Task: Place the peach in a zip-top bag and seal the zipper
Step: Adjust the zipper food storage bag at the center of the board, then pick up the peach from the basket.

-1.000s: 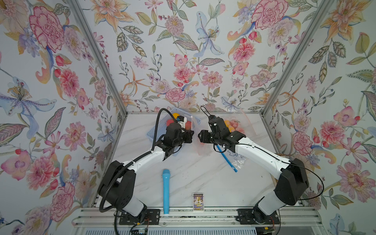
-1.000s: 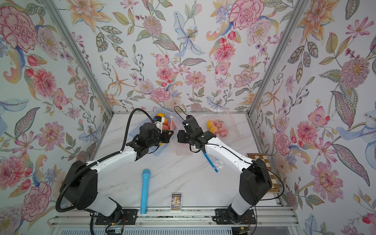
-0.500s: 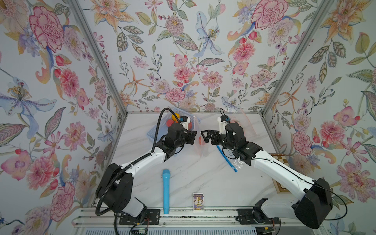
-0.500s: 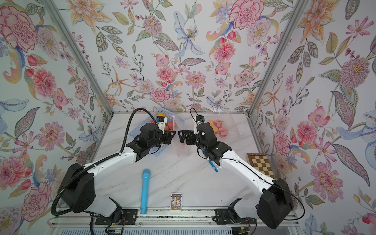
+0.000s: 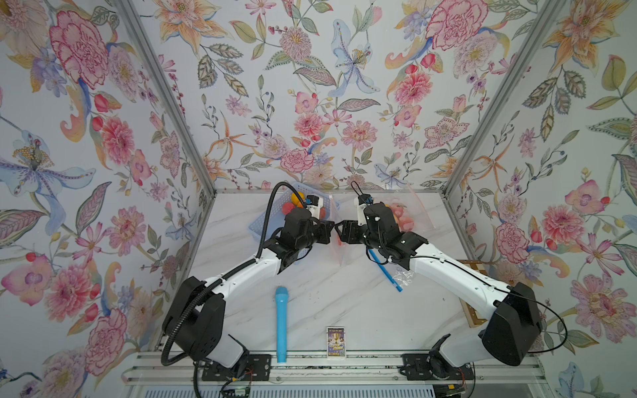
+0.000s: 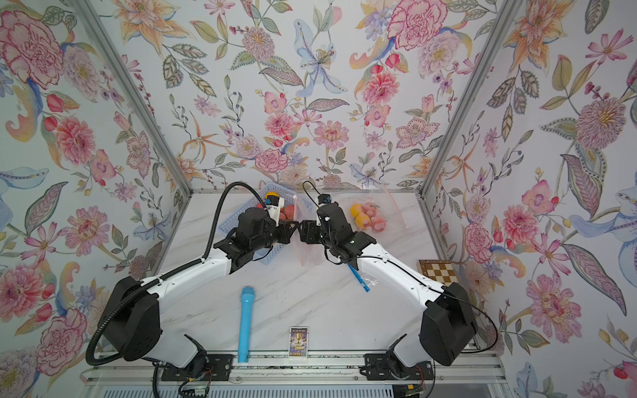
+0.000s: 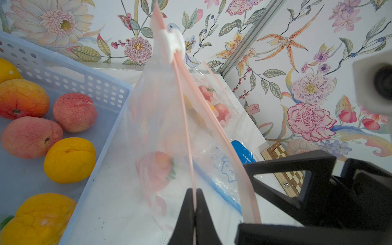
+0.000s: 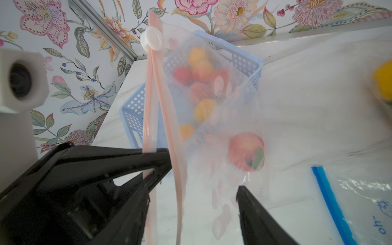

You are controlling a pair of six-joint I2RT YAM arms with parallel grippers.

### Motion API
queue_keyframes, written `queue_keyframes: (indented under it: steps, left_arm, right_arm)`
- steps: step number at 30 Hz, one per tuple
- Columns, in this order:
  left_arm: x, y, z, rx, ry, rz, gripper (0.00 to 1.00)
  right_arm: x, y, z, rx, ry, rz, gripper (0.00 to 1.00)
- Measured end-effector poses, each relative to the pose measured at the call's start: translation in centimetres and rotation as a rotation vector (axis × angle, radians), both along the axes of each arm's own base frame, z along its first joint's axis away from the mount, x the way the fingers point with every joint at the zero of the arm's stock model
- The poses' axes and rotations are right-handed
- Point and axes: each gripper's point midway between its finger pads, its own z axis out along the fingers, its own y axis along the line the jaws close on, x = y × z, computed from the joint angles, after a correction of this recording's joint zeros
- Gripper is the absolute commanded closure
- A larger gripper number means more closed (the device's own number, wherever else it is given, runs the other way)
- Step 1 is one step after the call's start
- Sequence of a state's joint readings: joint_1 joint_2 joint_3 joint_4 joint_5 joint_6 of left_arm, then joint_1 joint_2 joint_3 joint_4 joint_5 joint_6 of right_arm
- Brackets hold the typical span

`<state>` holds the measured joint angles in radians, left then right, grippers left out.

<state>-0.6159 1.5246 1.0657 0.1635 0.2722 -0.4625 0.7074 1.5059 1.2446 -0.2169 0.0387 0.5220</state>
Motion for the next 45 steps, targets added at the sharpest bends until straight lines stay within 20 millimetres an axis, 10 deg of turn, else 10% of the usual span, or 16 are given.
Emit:
queue_keyframes:
  steps: [9, 27, 37, 45]
  left_arm:
    - [0.5, 1.1, -0.6, 0.053, -0.002, 0.060, 0.97]
    - [0.8, 4.9, -3.1, 0.252, 0.020, 0.140, 0.72]
    - [2.1, 5.8, -3.9, 0.062, 0.092, 0.093, 0.02]
    - [3.4, 10.9, -2.0, 0.134, 0.039, 0.238, 0.01]
  right_arm:
    - [1.5, -0.8, -2.5, -0.138, 0.073, -0.085, 1.00]
    - [-0.2, -7.2, 1.4, -0.391, 0.094, -0.228, 1.00]
    - [1.4, -5.9, -5.0, -0.548, 0.228, -0.207, 1.00]
    - [2.8, -4.4, -5.8, -0.560, 0.230, -0.188, 1.00]
